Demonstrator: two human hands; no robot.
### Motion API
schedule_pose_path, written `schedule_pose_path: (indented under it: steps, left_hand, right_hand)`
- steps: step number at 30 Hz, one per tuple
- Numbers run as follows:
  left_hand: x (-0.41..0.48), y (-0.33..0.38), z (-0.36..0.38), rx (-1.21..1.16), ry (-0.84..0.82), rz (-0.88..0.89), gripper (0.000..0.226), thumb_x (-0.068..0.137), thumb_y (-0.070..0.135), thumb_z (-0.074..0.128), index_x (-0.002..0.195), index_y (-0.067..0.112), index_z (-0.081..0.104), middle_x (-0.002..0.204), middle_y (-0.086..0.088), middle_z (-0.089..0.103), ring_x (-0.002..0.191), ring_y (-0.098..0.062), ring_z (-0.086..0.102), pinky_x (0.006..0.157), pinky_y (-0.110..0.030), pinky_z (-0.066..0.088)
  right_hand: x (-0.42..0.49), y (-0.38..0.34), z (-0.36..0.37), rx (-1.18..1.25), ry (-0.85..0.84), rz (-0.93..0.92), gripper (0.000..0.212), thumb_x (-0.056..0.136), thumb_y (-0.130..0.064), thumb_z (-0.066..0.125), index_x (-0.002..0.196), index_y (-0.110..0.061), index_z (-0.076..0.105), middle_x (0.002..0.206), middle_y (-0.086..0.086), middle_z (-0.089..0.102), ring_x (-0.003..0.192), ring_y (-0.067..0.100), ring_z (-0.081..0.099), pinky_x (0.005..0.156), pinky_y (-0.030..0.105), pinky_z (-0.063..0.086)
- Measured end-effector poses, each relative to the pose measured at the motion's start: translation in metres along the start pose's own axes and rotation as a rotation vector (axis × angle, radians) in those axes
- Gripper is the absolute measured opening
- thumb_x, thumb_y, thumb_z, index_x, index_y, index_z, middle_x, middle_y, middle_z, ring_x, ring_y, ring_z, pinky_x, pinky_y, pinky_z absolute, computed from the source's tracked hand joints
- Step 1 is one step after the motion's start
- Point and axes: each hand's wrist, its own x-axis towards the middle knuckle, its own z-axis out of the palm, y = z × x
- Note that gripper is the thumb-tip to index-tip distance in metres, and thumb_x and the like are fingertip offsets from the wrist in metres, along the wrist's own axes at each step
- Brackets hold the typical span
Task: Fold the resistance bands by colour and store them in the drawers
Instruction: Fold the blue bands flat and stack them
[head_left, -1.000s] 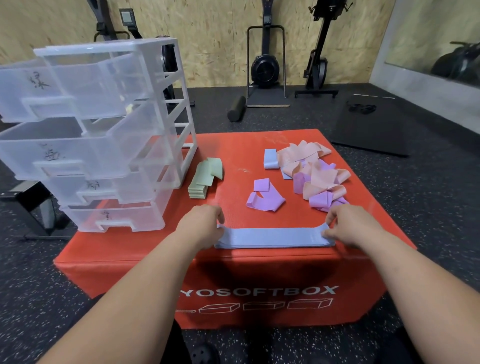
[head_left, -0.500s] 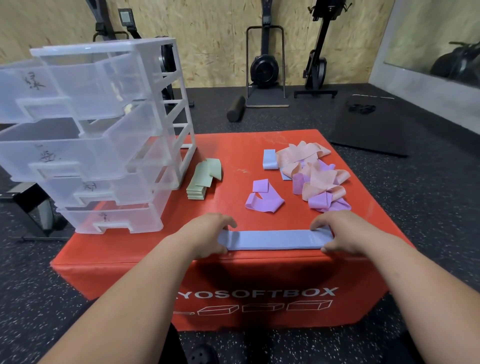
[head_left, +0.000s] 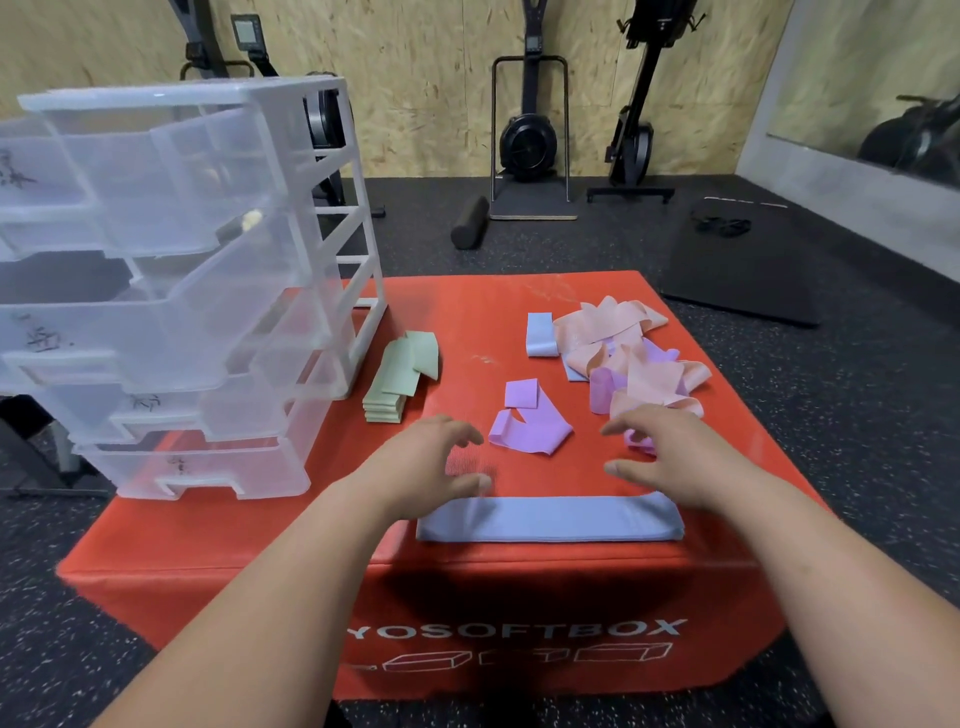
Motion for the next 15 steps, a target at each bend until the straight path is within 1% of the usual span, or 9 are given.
schedule_pose_path:
  steps: [2, 5, 10, 13, 15]
  left_hand:
    - [0.014, -0.002, 0.004, -0.004, 0.013, 0.0, 0.055, 0.089, 0.06, 0.072, 0.137, 0.034, 0.061, 0.126, 0.012, 0.06, 0.112, -0.011, 0.06, 0.097, -0.036, 0.053]
    - [0.036, -0.009, 0.012, -0.004, 0.02, 0.0, 0.054, 0.09, 0.059, 0.072, 0.137, 0.033, 0.061, 0.124, 0.008, 0.06, 0.111, -0.015, 0.06, 0.096, -0.038, 0.052]
    - [0.071, -0.027, 0.027, -0.068, 0.105, -0.021, 0.05, 0.091, 0.056, 0.072, 0.135, 0.034, 0.062, 0.123, 0.007, 0.058, 0.111, -0.016, 0.06, 0.097, -0.039, 0.052]
    - [0.085, -0.037, 0.036, -0.103, 0.109, -0.03, 0.049, 0.09, 0.054, 0.071, 0.134, 0.035, 0.061, 0.121, 0.008, 0.057, 0.112, -0.017, 0.059, 0.098, -0.041, 0.053]
    - [0.091, -0.042, 0.041, -0.108, 0.114, -0.031, 0.047, 0.09, 0.052, 0.071, 0.133, 0.035, 0.062, 0.121, 0.008, 0.058, 0.114, -0.018, 0.058, 0.098, -0.042, 0.052]
  right_hand:
    - [0.021, -0.007, 0.005, -0.053, 0.049, -0.066, 0.045, 0.084, -0.047, 0.082, 0.126, -0.041, 0.066, 0.128, -0.018, 0.063, 0.117, 0.009, 0.06, 0.102, 0.035, 0.05]
    - [0.058, -0.016, 0.016, -0.151, 0.105, -0.149, 0.049, 0.089, -0.047, 0.077, 0.135, -0.036, 0.063, 0.141, -0.015, 0.057, 0.134, 0.015, 0.049, 0.108, 0.039, 0.046]
    - [0.122, -0.027, 0.029, -0.274, 0.118, -0.133, 0.055, 0.096, -0.052, 0.066, 0.146, -0.032, 0.056, 0.159, -0.009, 0.043, 0.147, 0.019, 0.033, 0.115, 0.045, 0.04]
    - [0.157, -0.026, 0.035, -0.372, 0.064, -0.057, 0.06, 0.1, -0.061, 0.051, 0.153, -0.031, 0.049, 0.168, -0.006, 0.031, 0.154, 0.025, 0.021, 0.12, 0.052, 0.032]
    - [0.175, -0.023, 0.04, -0.415, 0.025, -0.013, 0.062, 0.103, -0.065, 0.041, 0.154, -0.032, 0.046, 0.171, -0.005, 0.024, 0.156, 0.028, 0.015, 0.121, 0.055, 0.029]
